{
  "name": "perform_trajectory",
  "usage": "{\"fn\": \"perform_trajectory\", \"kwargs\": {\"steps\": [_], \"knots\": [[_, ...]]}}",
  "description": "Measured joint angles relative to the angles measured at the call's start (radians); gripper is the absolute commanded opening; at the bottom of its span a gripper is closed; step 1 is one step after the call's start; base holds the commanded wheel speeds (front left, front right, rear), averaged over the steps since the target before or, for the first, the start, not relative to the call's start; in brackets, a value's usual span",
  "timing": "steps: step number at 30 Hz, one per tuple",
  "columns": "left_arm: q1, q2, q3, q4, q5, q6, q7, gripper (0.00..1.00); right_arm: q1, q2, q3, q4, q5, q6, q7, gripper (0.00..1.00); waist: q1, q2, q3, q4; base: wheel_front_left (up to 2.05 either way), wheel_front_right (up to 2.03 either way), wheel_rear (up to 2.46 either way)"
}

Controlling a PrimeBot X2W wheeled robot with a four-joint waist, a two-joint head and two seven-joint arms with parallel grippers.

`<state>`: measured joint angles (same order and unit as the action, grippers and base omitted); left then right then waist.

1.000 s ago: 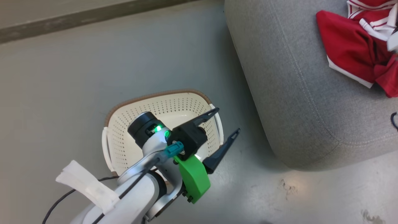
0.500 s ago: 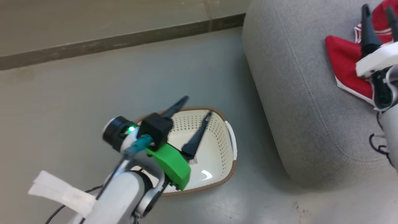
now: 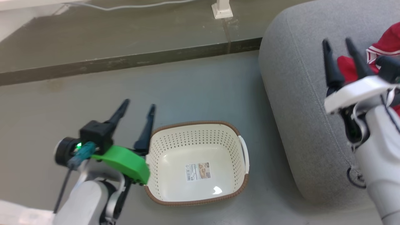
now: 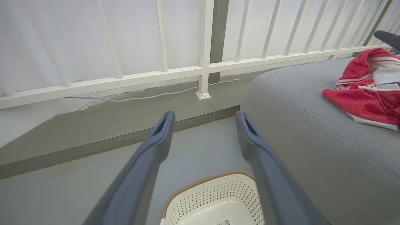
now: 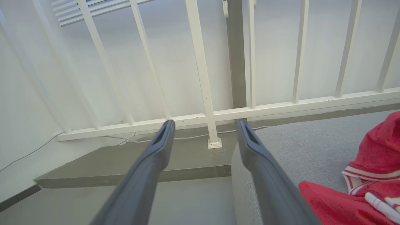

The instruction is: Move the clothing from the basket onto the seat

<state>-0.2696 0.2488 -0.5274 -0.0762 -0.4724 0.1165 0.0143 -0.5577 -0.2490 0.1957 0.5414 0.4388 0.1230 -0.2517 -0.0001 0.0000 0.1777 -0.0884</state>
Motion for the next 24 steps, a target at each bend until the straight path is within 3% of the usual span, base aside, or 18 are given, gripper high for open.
{"fn": "perform_trajectory", "kwargs": {"steps": [9,16,24], "knots": [[0.12,0.01,0.139,0.037,0.015,0.008,-0.066,1.0,0.182,0.048,0.028,-0.088,-0.046,-0.02,0.0,1.0,0.0,0.0,-0.056,0.026,0.0,0.0,0.0],[0.203,-0.033,0.255,0.076,0.045,0.008,-0.102,1.0,0.295,0.078,0.041,-0.132,-0.068,-0.046,0.0,1.0,0.0,0.0,-0.098,0.032,0.0,0.0,0.0],[0.27,-0.069,0.288,0.083,0.061,0.008,-0.112,1.0,0.402,0.092,0.054,-0.175,-0.081,-0.073,0.0,1.0,0.0,0.0,-0.15,0.032,0.0,0.0,0.0]]}}
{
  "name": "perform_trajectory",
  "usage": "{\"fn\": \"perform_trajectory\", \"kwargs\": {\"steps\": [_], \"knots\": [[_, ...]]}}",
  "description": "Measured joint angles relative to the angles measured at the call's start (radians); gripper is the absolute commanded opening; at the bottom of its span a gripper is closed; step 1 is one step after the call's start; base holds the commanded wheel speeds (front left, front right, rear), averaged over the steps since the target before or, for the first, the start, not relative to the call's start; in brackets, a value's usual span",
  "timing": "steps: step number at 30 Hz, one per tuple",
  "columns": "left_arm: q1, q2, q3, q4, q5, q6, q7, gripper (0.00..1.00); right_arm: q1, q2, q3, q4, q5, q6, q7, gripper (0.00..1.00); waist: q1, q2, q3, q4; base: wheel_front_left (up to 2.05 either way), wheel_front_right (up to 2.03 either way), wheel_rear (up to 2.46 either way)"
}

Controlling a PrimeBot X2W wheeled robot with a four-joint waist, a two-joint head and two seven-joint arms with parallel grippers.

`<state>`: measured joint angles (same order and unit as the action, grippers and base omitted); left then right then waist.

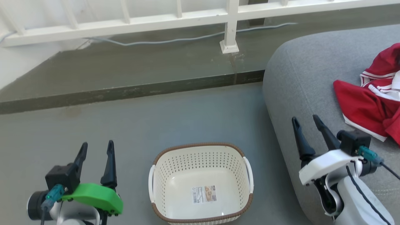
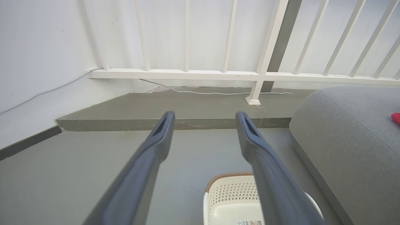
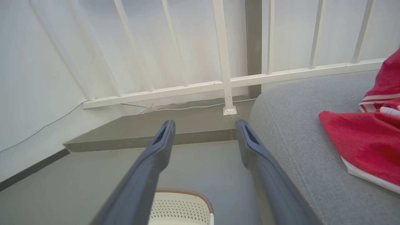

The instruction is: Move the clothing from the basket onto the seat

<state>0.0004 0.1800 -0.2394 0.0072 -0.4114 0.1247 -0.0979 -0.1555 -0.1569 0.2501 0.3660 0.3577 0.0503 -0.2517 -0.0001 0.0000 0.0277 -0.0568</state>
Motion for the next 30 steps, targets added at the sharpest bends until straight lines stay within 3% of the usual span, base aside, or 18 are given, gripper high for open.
{"fn": "perform_trajectory", "kwargs": {"steps": [10,30], "knots": [[0.063,-0.022,0.011,-0.008,0.019,0.0,0.0,1.0,0.088,-0.014,0.007,-0.061,-0.015,-0.035,0.0,1.0,0.0,0.0,-0.038,-0.014,0.0,0.0,0.0],[0.108,-0.043,0.014,-0.022,0.071,0.0,0.026,1.0,0.152,-0.037,-0.003,-0.182,-0.017,-0.061,0.006,1.0,0.0,0.0,-0.038,-0.008,0.0,0.0,0.0]]}}
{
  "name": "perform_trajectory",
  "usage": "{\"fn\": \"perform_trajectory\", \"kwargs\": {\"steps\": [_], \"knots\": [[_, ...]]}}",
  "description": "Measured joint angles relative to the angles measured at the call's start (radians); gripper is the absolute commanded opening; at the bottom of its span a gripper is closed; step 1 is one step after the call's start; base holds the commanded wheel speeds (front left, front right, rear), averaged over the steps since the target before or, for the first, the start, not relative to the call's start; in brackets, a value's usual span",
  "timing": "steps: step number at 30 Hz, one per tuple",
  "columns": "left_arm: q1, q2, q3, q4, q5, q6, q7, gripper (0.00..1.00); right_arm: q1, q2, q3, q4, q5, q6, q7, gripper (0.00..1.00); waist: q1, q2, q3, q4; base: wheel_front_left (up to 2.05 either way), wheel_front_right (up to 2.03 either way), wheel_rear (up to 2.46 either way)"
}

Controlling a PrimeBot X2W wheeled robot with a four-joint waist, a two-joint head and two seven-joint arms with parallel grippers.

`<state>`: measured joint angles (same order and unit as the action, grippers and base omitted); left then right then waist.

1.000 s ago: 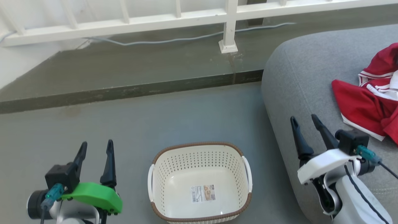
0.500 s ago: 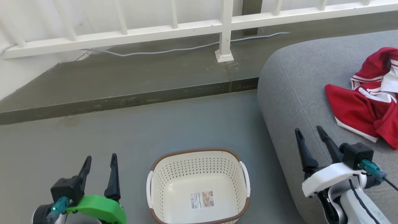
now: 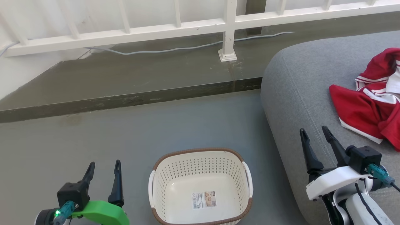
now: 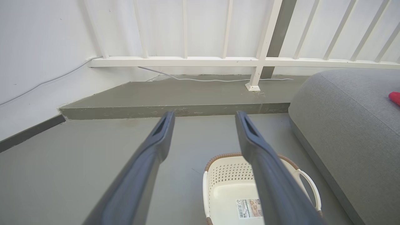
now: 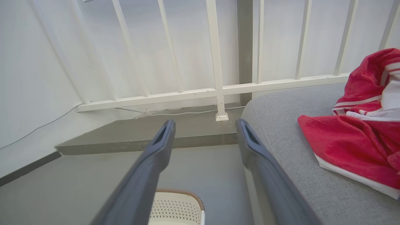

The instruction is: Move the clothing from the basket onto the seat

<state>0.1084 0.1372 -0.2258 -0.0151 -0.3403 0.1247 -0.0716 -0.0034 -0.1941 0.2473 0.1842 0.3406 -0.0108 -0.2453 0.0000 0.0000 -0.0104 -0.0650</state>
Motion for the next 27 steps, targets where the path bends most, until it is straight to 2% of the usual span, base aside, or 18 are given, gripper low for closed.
{"fn": "perform_trajectory", "kwargs": {"steps": [9,10,14,20,27], "knots": [[0.001,-0.015,0.009,-0.012,0.011,0.0,0.009,1.0,0.019,-0.005,-0.009,-0.042,0.0,-0.01,0.019,1.0,0.0,0.0,0.002,0.008,0.0,0.0,0.0],[0.001,-0.016,0.009,-0.012,0.012,0.0,0.01,0.0,0.021,-0.005,-0.009,-0.047,0.0,-0.01,0.019,0.0,0.0,0.0,0.002,0.009,0.0,0.0,0.0],[0.005,-0.031,-0.006,0.037,0.008,0.0,0.011,0.0,0.046,0.016,0.0,-0.005,0.002,-0.009,0.019,0.0,0.0,0.0,0.002,0.009,0.0,0.0,0.0],[0.019,-0.034,-0.009,0.038,-0.016,-0.001,0.011,0.0,0.063,0.03,-0.006,0.007,0.026,-0.007,0.019,0.0,0.0,0.0,0.003,0.011,0.0,0.0,0.0],[0.021,-0.036,-0.008,0.029,-0.099,-0.009,0.009,0.0,0.063,0.036,-0.022,0.006,0.11,0.002,0.039,0.0,0.0,0.0,0.004,0.015,0.0,0.0,0.0]]}}
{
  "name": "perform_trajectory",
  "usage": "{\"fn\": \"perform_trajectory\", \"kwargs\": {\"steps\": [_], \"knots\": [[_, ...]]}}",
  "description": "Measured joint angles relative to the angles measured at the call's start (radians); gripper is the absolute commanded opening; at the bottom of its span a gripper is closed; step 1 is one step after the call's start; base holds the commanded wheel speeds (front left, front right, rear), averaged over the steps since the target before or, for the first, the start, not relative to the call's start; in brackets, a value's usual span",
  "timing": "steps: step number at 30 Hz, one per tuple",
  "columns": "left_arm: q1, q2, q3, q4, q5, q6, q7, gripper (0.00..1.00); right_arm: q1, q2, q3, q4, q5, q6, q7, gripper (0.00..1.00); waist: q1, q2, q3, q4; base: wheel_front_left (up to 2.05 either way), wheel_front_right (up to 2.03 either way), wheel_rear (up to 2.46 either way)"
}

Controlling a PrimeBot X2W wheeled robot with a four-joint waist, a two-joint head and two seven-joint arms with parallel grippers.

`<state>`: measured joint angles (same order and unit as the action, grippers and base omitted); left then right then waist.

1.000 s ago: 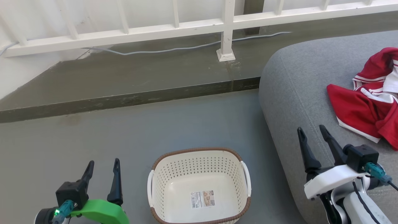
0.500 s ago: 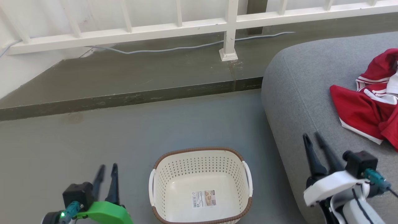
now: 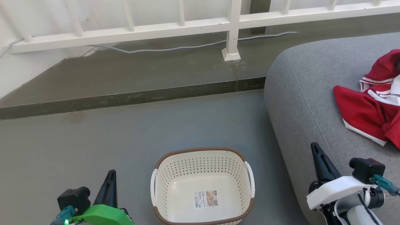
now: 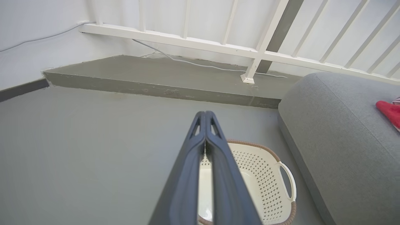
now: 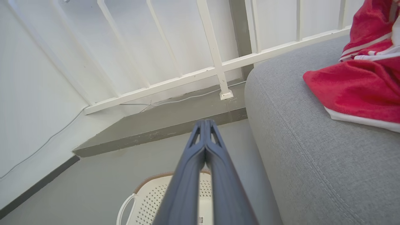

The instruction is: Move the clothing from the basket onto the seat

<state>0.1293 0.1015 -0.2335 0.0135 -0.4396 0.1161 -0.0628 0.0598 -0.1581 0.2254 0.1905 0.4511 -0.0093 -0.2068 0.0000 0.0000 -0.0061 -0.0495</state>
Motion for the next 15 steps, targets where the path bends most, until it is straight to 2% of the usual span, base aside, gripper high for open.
{"fn": "perform_trajectory", "kwargs": {"steps": [15], "knots": [[-0.001,-0.013,0.045,0.011,-0.235,-0.021,0.011,0.0,-0.01,0.021,-0.06,0.002,0.222,0.021,0.051,0.0,0.0,0.0,0.003,0.008,0.0,0.0,0.0]]}}
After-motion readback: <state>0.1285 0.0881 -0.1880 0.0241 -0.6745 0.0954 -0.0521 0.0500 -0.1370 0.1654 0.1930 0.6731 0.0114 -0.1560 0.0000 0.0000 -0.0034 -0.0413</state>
